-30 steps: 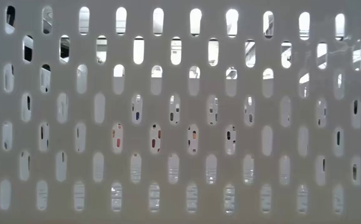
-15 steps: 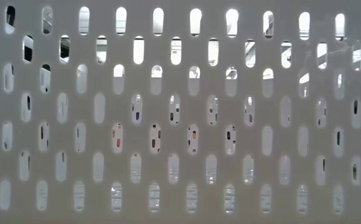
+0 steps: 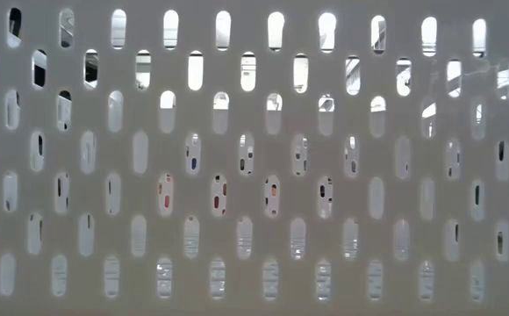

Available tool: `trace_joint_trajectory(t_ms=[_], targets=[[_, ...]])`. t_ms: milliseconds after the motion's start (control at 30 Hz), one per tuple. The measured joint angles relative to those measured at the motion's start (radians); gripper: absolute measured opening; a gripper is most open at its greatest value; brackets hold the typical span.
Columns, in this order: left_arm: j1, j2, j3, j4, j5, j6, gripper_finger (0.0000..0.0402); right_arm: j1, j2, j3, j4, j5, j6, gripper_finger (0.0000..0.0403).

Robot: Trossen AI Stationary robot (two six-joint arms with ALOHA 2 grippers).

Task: Pick and placing Produce into tupperware
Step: Put the right red cherry into the white bin

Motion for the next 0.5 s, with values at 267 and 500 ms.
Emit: trace_joint_trajectory(t_ms=[267, 500], targets=[[0.000, 0.000, 0.000, 0.000, 0.000, 0.000, 0.0001, -0.010, 0.080, 0.000, 0.001, -0.002, -0.014, 0.0090], [0.000, 0.000, 0.000, 0.000, 0.000, 0.000, 0.0001, -0.009, 0.139, -0.001, 0.016, -0.025, -0.022, 0.0090]])
